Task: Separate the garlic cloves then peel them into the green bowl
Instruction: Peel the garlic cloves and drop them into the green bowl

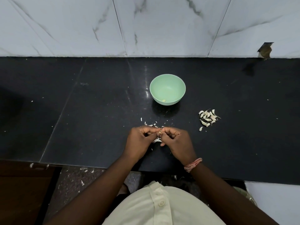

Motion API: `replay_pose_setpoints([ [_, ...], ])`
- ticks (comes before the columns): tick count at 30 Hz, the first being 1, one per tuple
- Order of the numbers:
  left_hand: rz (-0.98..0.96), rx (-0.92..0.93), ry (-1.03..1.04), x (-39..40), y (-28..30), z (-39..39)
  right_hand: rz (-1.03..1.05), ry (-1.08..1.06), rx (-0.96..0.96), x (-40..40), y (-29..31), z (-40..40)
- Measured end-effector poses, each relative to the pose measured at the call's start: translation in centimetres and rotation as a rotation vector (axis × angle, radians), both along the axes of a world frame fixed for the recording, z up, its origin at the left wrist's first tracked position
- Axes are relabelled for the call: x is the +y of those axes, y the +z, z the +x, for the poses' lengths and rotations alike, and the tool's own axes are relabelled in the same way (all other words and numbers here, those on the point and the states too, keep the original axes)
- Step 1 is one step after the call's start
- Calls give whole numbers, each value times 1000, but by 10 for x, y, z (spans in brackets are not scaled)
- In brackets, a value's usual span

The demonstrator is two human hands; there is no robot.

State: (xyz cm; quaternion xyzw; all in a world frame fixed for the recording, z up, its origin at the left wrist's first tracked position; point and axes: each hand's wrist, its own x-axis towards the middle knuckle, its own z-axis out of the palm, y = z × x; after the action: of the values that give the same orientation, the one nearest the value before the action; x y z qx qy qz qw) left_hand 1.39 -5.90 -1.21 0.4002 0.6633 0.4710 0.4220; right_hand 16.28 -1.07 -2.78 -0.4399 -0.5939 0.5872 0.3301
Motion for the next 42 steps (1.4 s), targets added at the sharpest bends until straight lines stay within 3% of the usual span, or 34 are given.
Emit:
replay_pose_setpoints([
  [20, 21, -29, -47, 3, -2, -4, -11, -69, 2, 1, 3, -5],
  [28, 33, -359, 26, 3, -4, 6, -49, -101, -28, 2, 9, -5],
  [37, 116, -239, 151, -1, -15, 14, -127, -62, -15, 0, 9, -8],
  [42, 57, -471, 219, -2, -18, 22, -173, -106, -6, -2, 8, -13],
])
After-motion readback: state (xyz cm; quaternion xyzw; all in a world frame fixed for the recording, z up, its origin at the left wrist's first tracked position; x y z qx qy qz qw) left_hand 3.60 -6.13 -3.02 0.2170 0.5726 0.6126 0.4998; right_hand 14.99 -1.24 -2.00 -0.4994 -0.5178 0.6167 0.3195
